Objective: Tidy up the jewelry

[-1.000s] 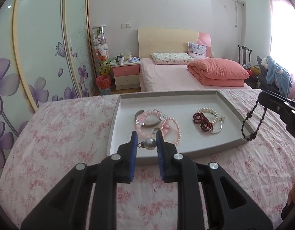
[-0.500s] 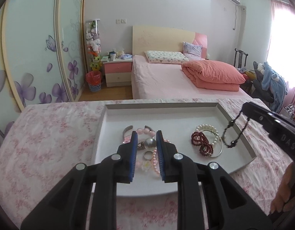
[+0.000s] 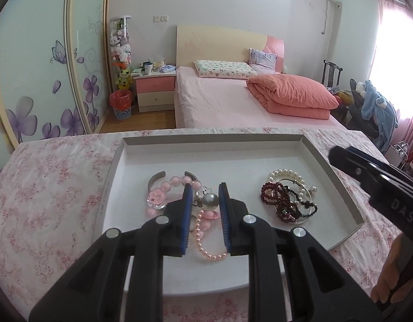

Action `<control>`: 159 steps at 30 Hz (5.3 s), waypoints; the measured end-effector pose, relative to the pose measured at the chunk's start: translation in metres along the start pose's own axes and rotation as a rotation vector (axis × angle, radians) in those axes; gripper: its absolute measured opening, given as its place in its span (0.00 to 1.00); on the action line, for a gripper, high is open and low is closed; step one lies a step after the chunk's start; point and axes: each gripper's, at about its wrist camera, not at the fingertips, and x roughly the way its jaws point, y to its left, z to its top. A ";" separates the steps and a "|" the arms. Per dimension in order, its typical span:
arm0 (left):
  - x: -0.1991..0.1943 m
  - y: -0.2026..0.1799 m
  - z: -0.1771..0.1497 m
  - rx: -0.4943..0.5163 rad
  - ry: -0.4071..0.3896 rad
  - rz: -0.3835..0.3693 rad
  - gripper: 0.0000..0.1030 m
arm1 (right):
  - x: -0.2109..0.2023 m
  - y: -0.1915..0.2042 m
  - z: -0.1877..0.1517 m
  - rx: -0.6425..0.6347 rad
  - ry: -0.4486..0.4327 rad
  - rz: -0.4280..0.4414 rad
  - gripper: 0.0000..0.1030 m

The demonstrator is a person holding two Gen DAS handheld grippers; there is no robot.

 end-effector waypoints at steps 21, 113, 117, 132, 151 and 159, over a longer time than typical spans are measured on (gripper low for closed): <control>-0.065 0.058 -0.029 -0.095 -0.055 0.068 0.63 | -0.047 0.011 -0.032 -0.030 0.009 -0.001 0.56; -0.201 0.023 -0.123 -0.014 -0.256 0.087 0.96 | -0.164 0.047 -0.109 -0.066 -0.152 0.021 0.98; -0.201 0.023 -0.123 -0.012 -0.256 0.086 0.96 | -0.164 0.046 -0.109 -0.066 -0.151 0.021 0.98; -0.200 0.022 -0.124 -0.012 -0.254 0.085 0.96 | -0.163 0.047 -0.109 -0.064 -0.150 0.021 0.98; -0.197 0.020 -0.126 -0.011 -0.249 0.084 0.96 | -0.163 0.048 -0.112 -0.061 -0.148 0.022 0.98; -0.197 0.018 -0.128 -0.009 -0.250 0.086 0.96 | -0.162 0.048 -0.115 -0.056 -0.144 0.024 0.98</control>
